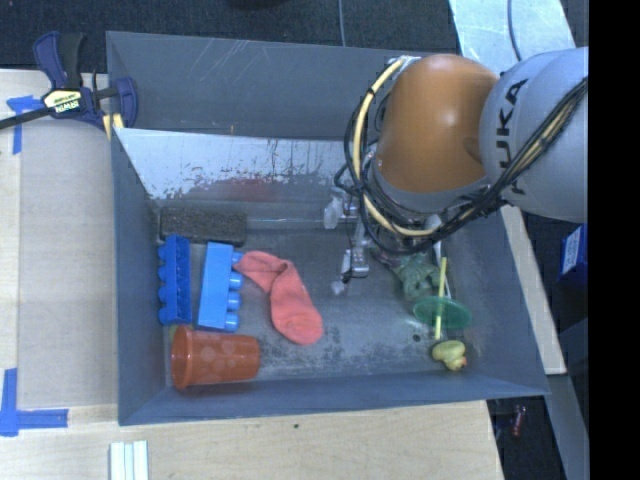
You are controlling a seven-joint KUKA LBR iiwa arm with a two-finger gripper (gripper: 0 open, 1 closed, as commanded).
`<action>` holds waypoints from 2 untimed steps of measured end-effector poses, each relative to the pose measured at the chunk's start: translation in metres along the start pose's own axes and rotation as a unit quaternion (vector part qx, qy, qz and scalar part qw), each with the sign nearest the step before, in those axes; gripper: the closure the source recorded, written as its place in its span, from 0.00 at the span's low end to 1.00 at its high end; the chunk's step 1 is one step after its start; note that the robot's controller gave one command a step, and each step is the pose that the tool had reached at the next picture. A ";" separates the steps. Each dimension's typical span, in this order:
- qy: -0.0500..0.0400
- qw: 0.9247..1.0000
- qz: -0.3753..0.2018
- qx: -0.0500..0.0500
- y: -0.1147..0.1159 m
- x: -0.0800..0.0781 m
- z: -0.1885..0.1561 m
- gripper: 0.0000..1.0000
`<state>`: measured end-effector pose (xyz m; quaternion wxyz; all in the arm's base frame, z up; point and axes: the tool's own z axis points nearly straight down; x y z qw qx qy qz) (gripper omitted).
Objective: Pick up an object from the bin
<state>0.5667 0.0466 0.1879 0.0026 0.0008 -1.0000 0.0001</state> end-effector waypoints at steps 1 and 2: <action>-0.004 1.000 0.001 0.000 0.000 -0.002 -0.005 0.00; -0.005 0.998 0.056 -0.001 0.013 0.006 0.012 0.00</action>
Offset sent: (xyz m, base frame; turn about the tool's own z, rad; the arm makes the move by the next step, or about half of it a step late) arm -0.0123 0.0210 -0.0224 0.1657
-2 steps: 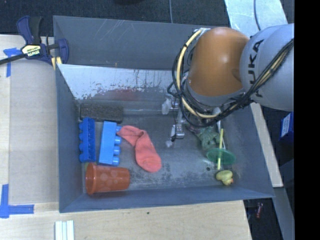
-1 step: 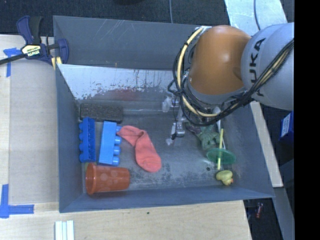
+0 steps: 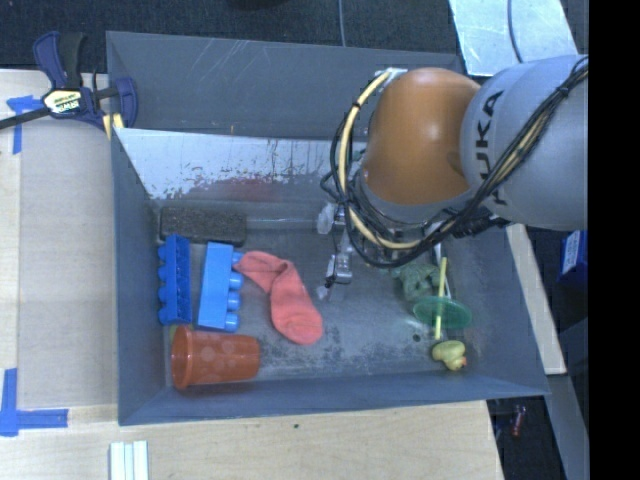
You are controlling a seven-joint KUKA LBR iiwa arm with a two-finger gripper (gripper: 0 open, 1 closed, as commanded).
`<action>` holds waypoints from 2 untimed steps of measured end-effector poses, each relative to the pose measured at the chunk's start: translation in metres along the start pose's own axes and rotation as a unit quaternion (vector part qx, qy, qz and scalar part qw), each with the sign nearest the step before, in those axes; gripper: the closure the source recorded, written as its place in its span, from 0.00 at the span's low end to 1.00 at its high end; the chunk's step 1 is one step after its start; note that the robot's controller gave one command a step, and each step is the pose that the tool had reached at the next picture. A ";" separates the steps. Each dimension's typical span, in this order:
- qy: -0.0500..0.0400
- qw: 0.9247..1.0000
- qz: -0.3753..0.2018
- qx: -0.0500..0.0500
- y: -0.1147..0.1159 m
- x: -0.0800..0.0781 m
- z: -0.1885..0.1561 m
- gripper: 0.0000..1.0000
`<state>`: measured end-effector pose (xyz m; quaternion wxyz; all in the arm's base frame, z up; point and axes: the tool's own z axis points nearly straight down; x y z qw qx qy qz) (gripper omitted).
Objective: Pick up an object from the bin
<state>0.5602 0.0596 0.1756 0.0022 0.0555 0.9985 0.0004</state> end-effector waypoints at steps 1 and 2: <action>-0.001 1.000 -0.027 0.000 0.014 0.027 0.047 0.00; 0.000 1.000 -0.012 0.000 0.018 0.049 0.083 0.00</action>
Offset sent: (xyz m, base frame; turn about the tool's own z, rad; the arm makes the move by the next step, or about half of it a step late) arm -0.0454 0.0241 -0.0814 -0.0230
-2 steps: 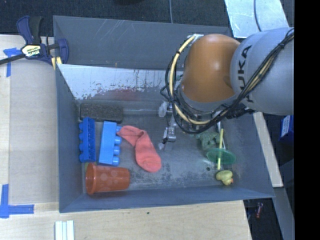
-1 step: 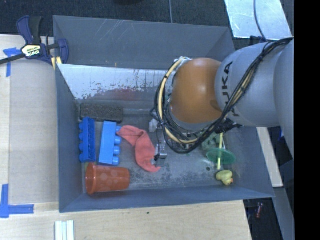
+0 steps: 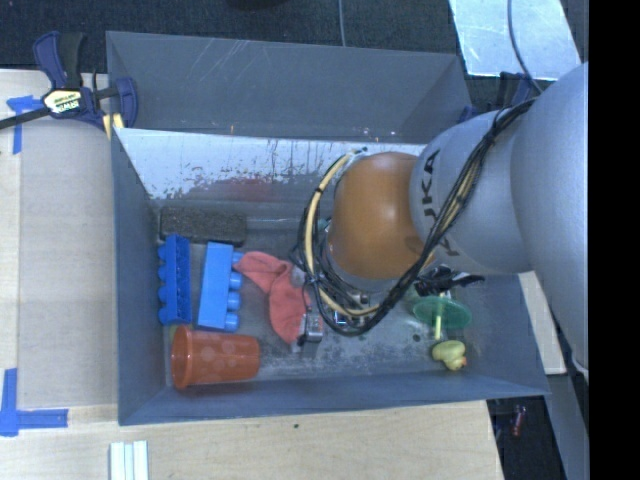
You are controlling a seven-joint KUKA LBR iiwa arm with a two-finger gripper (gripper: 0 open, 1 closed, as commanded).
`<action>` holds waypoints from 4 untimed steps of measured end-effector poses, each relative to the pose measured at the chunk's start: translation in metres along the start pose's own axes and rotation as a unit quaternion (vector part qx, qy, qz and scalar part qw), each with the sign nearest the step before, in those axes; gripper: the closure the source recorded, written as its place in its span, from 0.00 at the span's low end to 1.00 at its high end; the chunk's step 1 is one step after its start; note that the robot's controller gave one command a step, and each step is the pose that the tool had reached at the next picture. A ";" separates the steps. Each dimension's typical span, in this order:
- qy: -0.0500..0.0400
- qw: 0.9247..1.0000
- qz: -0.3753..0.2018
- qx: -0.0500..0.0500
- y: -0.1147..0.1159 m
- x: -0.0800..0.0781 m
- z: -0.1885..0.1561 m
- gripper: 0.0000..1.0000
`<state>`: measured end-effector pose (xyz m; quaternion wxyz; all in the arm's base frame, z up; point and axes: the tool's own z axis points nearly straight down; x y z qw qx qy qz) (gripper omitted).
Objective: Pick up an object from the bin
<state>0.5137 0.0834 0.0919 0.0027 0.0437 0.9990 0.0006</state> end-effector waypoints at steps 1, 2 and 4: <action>-0.003 1.000 0.029 -0.001 0.003 0.025 0.021 1.00; -0.003 1.000 0.029 -0.001 0.003 0.025 0.021 1.00; -0.003 1.000 0.001 -0.001 -0.007 0.022 -0.089 1.00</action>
Offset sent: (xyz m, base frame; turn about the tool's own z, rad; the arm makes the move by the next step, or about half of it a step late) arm 0.0000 0.0000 0.0000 0.0000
